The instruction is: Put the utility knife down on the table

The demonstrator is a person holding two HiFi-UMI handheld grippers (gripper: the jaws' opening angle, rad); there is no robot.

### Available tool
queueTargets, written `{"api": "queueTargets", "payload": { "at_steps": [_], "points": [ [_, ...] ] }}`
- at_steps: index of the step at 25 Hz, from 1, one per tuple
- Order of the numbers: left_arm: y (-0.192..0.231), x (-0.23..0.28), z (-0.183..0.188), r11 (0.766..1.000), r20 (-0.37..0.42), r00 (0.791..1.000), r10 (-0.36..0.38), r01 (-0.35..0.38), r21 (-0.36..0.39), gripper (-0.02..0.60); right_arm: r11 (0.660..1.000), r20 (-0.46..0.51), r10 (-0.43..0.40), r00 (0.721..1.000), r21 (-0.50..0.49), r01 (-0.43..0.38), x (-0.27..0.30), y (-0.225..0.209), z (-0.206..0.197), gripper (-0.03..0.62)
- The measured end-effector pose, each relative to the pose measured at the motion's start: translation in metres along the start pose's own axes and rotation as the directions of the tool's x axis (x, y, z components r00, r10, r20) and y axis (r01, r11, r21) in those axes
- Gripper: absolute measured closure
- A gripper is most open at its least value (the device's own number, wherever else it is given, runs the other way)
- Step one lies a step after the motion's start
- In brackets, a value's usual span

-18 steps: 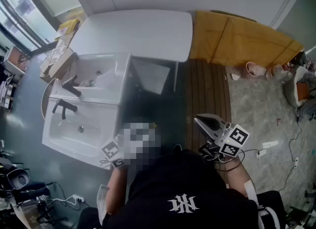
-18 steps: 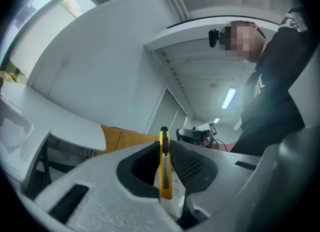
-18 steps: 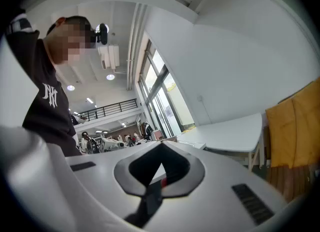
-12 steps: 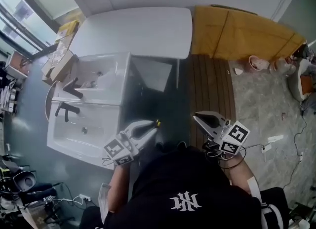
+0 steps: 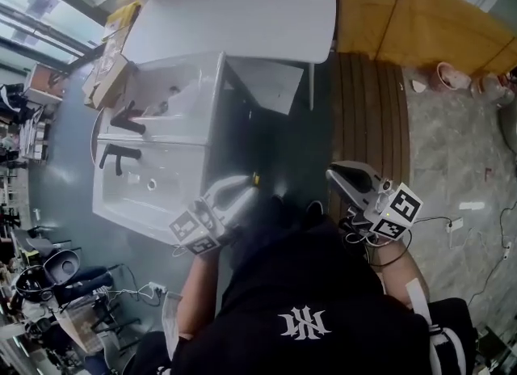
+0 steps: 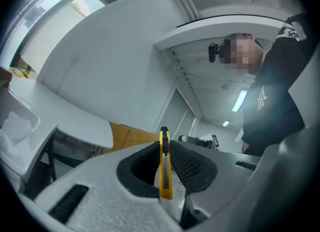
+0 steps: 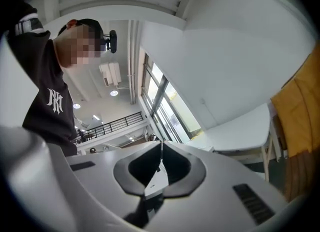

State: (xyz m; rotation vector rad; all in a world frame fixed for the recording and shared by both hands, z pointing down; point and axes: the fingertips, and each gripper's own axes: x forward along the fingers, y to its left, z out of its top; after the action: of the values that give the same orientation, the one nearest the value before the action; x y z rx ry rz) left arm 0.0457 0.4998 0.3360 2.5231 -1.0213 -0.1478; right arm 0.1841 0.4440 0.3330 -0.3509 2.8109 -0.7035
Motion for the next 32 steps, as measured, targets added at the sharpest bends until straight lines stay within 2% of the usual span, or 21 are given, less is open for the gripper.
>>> {"api": "queueTargets", "payload": {
  "at_steps": [4, 8, 12, 17, 23, 29, 32],
  "points": [
    [0.025, -0.004, -0.010, 0.999, -0.057, 0.998, 0.022, -0.024, -0.027, 0.520, 0.997, -0.004, -0.056, 0.998, -0.051, 0.055, 0.016, -0.021, -0.011, 0.588],
    [0.065, 0.009, -0.016, 0.998, -0.051, 0.999, 0.007, -0.010, -0.067, 0.520, 0.992, -0.031, -0.082, 0.996, -0.101, 0.078, 0.036, -0.038, -0.014, 0.588],
    [0.112, 0.016, 0.013, 0.999, -0.021, 1.000, -0.015, 0.013, -0.050, 0.521, 0.985, -0.040, -0.136, 0.990, -0.117, 0.130, 0.074, -0.062, -0.004, 0.588],
    [0.191, 0.025, 0.042, 0.994, 0.075, 0.996, -0.049, 0.056, -0.092, 0.522, 0.937, -0.038, -0.305, 0.952, -0.191, 0.293, 0.110, -0.117, 0.032, 0.588],
    [0.257, 0.055, 0.064, 0.987, 0.070, 0.988, -0.136, 0.141, -0.080, 0.521, 0.862, 0.053, -0.441, 0.896, -0.253, 0.440, 0.141, -0.157, 0.087, 0.588],
    [0.298, 0.089, 0.073, 0.981, 0.085, 0.985, -0.150, 0.159, -0.107, 0.520, 0.847, 0.014, -0.470, 0.883, -0.274, 0.455, 0.158, -0.201, 0.097, 0.588],
    [0.317, 0.107, 0.080, 0.987, 0.079, 0.990, -0.115, 0.123, -0.103, 0.522, 0.864, 0.015, -0.442, 0.897, -0.260, 0.431, 0.170, -0.238, 0.110, 0.588]
  ]
}}
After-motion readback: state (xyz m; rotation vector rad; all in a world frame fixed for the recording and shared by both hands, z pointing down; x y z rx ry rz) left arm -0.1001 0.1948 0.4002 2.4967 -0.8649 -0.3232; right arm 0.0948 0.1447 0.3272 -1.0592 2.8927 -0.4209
